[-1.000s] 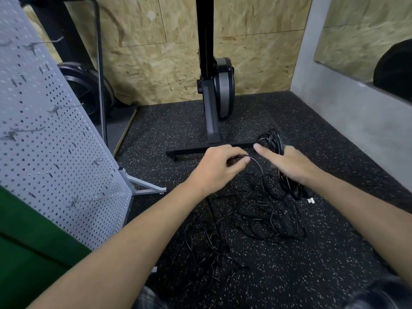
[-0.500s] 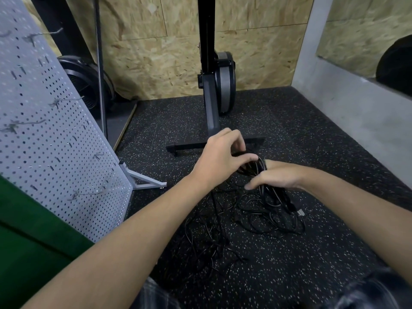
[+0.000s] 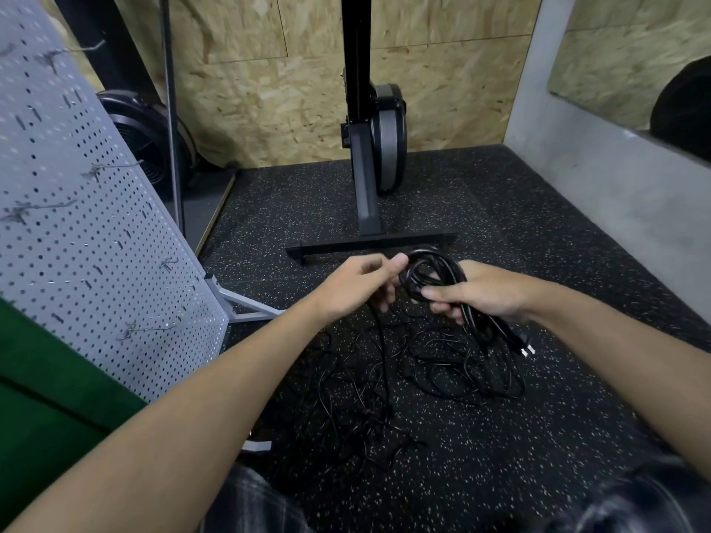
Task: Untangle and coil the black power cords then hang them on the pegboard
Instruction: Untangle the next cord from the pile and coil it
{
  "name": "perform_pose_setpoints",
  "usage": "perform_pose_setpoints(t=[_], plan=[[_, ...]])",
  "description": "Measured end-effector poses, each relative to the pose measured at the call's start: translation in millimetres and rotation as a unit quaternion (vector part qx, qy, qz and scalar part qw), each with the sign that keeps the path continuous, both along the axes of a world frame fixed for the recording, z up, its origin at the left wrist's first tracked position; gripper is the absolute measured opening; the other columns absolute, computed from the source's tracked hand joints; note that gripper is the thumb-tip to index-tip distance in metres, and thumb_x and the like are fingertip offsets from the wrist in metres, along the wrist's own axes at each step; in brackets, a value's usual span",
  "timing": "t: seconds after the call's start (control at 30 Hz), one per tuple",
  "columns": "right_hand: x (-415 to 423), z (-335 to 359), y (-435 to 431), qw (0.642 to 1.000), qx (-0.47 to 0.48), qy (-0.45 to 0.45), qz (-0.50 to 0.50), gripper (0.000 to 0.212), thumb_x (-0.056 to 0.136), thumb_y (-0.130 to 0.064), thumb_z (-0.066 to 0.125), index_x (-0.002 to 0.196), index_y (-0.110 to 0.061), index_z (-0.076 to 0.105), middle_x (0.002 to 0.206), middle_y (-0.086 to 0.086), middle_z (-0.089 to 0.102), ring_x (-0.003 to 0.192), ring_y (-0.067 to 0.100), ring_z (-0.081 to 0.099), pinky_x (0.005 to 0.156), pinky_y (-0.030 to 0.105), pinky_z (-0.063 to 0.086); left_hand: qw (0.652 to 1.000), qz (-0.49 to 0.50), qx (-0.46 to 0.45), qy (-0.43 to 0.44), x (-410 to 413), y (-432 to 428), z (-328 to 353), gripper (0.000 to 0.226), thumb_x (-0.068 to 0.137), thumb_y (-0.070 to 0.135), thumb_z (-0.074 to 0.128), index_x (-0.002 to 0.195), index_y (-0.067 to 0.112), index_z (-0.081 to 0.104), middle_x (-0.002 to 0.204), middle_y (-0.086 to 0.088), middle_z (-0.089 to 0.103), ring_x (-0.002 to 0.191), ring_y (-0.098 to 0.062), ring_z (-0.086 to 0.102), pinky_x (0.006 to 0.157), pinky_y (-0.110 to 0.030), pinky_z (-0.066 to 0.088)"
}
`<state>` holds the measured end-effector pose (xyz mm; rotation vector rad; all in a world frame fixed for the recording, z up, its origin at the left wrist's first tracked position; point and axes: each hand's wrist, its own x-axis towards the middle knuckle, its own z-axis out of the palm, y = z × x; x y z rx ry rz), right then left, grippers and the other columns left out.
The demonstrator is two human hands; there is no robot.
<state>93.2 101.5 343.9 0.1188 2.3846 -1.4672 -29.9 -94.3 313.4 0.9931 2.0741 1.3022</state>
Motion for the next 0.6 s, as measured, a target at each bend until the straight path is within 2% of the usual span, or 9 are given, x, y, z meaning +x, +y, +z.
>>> perform_pose_setpoints(t=[0.07,0.13,0.2,0.23,0.3,0.37,0.43,0.5,0.6], plan=[[-1,-1,5,0.998,-0.056,0.0,-0.031,0.017,0.105,-0.024,0.059,0.092,-0.013,0.055,0.067,-0.008,0.053,0.059,0.006,0.048,0.061,0.022,0.043,0.999,-0.016,-0.029,0.003,2,0,-4,0.062,0.102,0.066,0.042,0.088,0.011,0.068,0.087,-0.001,0.078,0.09,-0.011,0.071,0.101,-0.038,0.048],[-2,-1,9,0.993,-0.104,-0.001,-0.048,0.017,0.105,-0.024,0.059,0.092,-0.014,0.053,0.068,-0.005,0.049,0.059,0.008,0.043,0.062,0.025,0.038,0.998,-0.019,-0.055,0.025,3,2,-10,0.07,0.101,0.071,0.037,0.088,0.013,0.074,0.096,0.008,0.079,0.108,-0.005,0.067,0.112,-0.041,0.039],[-1,0,10,0.989,-0.137,-0.005,-0.059,0.015,0.105,-0.024,0.059,0.094,-0.015,0.055,0.069,-0.003,0.046,0.058,0.009,0.041,0.061,0.025,0.036,0.998,-0.008,-0.062,0.031,1,1,-14,0.064,0.1,0.073,0.041,0.087,0.021,0.077,0.101,0.014,0.078,0.116,-0.005,0.064,0.116,-0.043,0.037],[-1,0,10,0.987,-0.15,-0.007,-0.065,0.013,0.104,-0.024,0.059,0.101,-0.012,0.056,0.069,-0.003,0.046,0.058,0.009,0.041,0.06,0.025,0.036,0.998,0.001,-0.064,0.03,-1,0,-17,0.06,0.099,0.072,0.044,0.088,0.024,0.078,0.104,0.015,0.078,0.117,-0.005,0.064,0.116,-0.042,0.038],[0,1,9,0.978,-0.187,-0.004,-0.091,0.02,0.104,-0.023,0.059,0.115,-0.006,0.06,0.068,-0.004,0.046,0.058,0.008,0.041,0.061,0.026,0.037,0.996,0.008,-0.074,0.041,-5,-4,-25,0.052,0.1,0.068,0.048,0.094,0.027,0.079,0.109,0.014,0.077,0.115,-0.005,0.065,0.114,-0.041,0.041],[1,3,10,0.963,-0.239,0.015,-0.126,0.026,0.101,-0.023,0.059,0.118,-0.003,0.065,0.068,-0.004,0.047,0.057,0.008,0.041,0.06,0.026,0.038,0.997,0.007,-0.071,0.033,-7,-8,-36,0.044,0.105,0.057,0.05,0.097,0.022,0.076,0.106,0.007,0.079,0.11,-0.011,0.07,0.111,-0.047,0.047],[1,4,9,0.945,-0.278,0.038,-0.171,0.031,0.1,-0.025,0.061,0.121,-0.003,0.067,0.068,-0.004,0.048,0.057,0.008,0.041,0.058,0.025,0.04,0.998,0.026,-0.038,-0.032,-3,-8,-43,0.038,0.11,0.042,0.048,0.097,0.012,0.068,0.097,-0.007,0.08,0.1,-0.024,0.076,0.105,-0.054,0.053],[-1,0,7,0.933,-0.284,0.056,-0.215,0.045,0.095,-0.033,0.067,0.127,-0.001,0.066,0.068,-0.006,0.049,0.058,0.008,0.043,0.06,0.025,0.042,0.997,0.053,-0.02,-0.055,5,-2,-43,0.038,0.112,0.038,0.043,0.095,0.011,0.062,0.084,-0.011,0.077,0.089,-0.029,0.078,0.097,-0.053,0.058],[-5,-9,-1,0.93,-0.242,0.102,-0.258,0.076,0.078,-0.045,0.08,0.132,0.005,0.064,0.071,-0.009,0.062,0.067,0.008,0.054,0.068,0.028,0.047,0.996,0.044,-0.066,0.04,23,16,-34,0.044,0.113,0.042,0.037,0.095,0.01,0.061,0.07,-0.004,0.068,0.068,-0.025,0.072,0.075,-0.041,0.056]])
